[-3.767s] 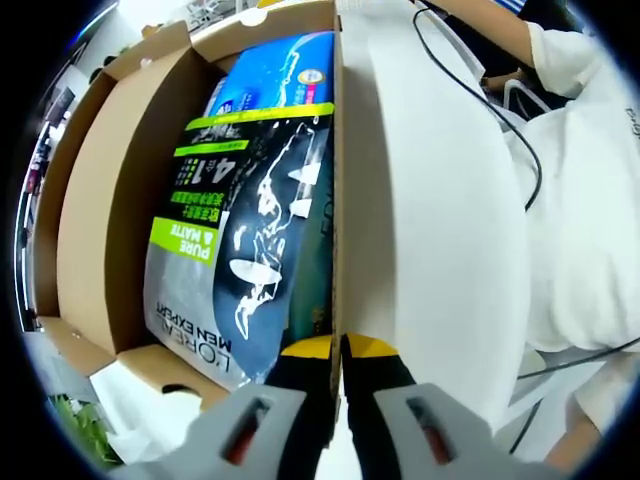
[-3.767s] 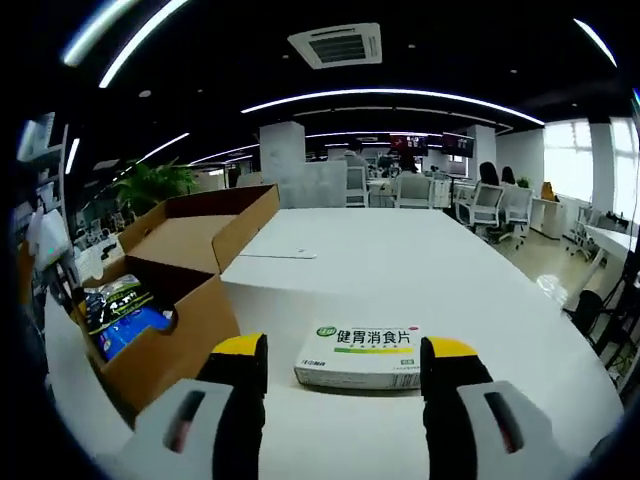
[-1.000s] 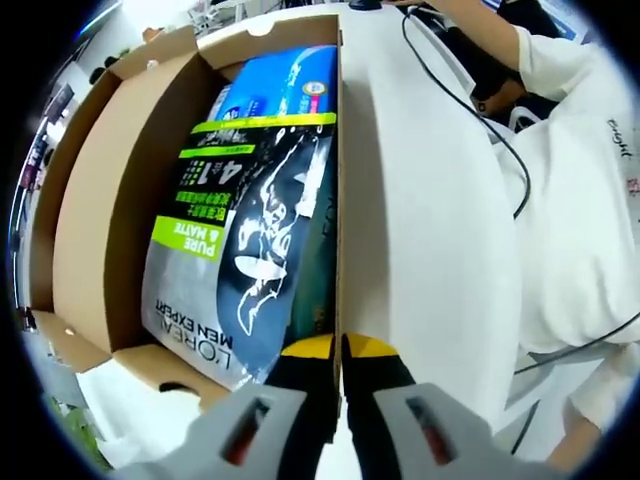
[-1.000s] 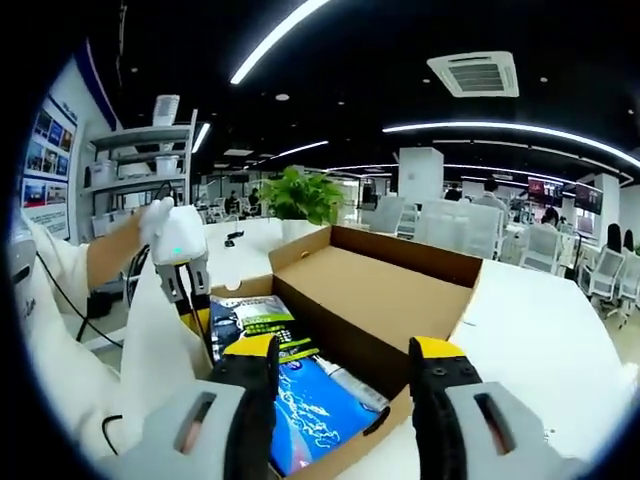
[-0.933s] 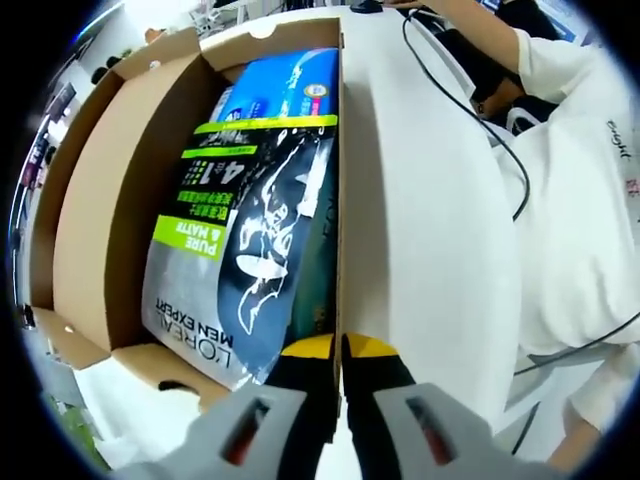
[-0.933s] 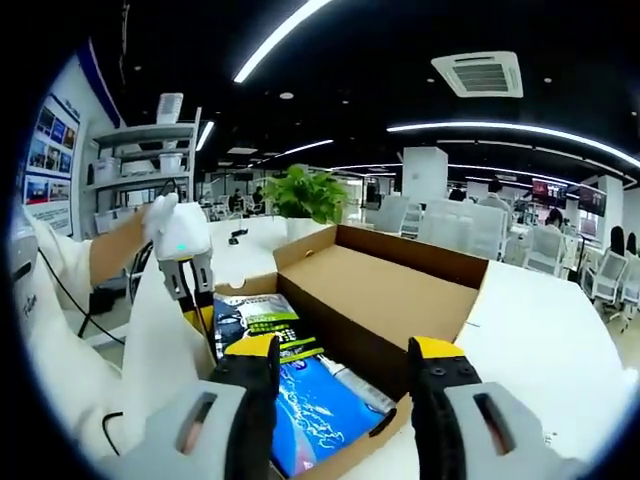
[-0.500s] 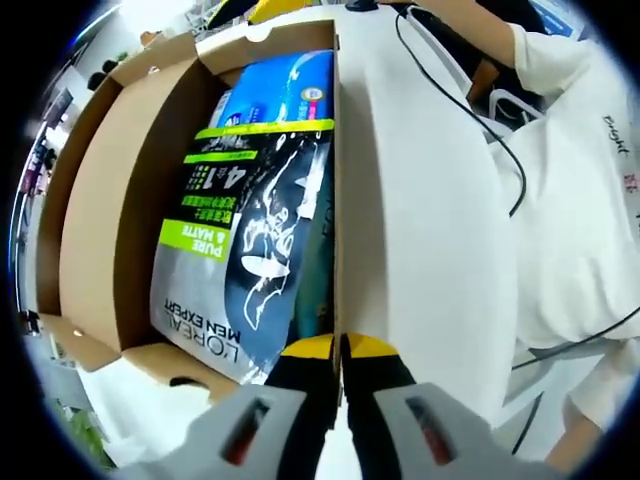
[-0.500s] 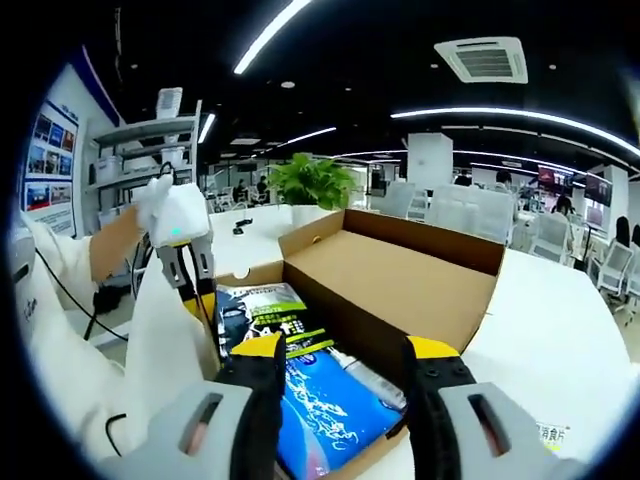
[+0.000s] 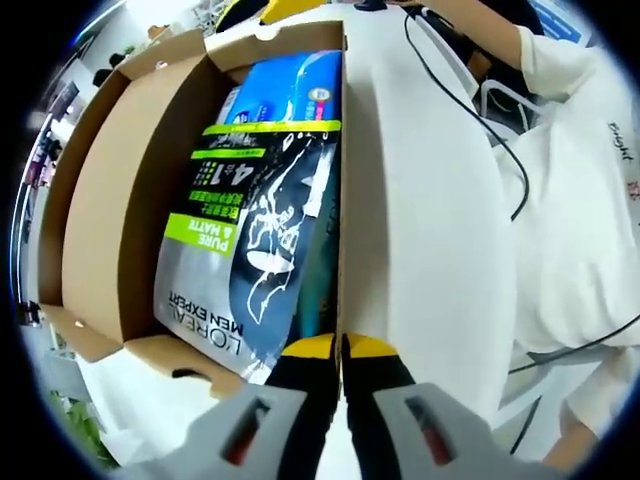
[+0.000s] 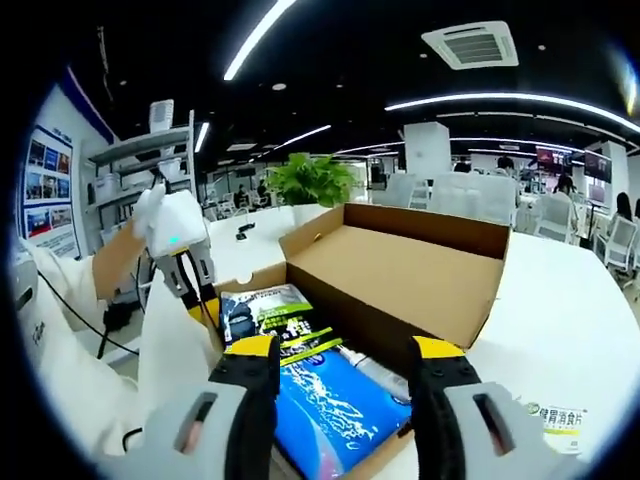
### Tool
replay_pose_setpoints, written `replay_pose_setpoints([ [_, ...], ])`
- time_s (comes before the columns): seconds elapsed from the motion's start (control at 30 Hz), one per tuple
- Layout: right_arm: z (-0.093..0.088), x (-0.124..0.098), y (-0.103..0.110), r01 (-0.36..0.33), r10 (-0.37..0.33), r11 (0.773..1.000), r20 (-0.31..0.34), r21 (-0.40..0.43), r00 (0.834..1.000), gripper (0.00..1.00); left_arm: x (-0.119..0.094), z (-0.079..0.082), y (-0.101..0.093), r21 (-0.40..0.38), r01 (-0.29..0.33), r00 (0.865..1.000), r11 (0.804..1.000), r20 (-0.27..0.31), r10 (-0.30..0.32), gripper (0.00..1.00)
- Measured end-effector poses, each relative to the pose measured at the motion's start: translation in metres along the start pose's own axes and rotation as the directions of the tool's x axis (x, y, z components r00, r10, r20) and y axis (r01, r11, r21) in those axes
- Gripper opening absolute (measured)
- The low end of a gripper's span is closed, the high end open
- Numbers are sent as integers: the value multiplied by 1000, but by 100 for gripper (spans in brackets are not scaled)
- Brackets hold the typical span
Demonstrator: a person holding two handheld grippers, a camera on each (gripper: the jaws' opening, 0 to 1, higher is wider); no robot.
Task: Operate the shoe box by opening the lid, removing the specified soft item, and placing it in the target area until the item is outside and the box remains undamaged.
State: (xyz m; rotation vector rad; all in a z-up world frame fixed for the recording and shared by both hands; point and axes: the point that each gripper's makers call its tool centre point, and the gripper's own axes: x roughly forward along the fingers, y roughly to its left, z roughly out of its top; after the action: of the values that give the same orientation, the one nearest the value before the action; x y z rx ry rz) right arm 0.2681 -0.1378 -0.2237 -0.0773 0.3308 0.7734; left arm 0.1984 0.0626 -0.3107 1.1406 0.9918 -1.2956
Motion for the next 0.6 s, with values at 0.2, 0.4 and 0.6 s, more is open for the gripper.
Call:
replay_pose_setpoints([
  [0.2,-7,7,12,-62,62,998,-46,-2,997,42,0,1,-4,1,3,1000,1000,-3,-3,1],
  [0.4,-10,15,8,-95,104,988,-67,125,992,37,-2,0,11,12,-5,1000,1000,3,5,1],
  [0.6,-4,16,4,-110,120,979,-48,174,992,39,-2,0,9,28,-15,1000,1000,-9,15,1],
])
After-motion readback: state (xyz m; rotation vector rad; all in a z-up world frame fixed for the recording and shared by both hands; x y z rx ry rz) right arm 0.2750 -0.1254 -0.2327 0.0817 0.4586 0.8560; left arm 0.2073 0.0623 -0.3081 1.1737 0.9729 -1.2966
